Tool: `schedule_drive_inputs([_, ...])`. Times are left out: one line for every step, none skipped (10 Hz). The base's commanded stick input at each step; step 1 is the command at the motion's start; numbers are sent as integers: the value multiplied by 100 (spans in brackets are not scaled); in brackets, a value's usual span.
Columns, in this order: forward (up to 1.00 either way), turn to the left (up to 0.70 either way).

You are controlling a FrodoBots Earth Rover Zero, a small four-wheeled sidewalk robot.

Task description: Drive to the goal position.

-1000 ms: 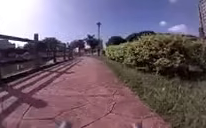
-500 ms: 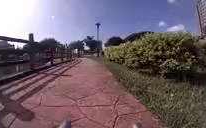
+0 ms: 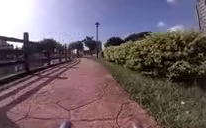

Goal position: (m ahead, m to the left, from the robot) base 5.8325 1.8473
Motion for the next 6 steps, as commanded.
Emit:
schedule_drive_inputs([50,11])
schedule_drive_inputs([50,1])
schedule_drive_inputs([50,0])
schedule_drive_inputs([50,0])
schedule_drive_inputs([50,2])
schedule_drive_inputs([50,4])
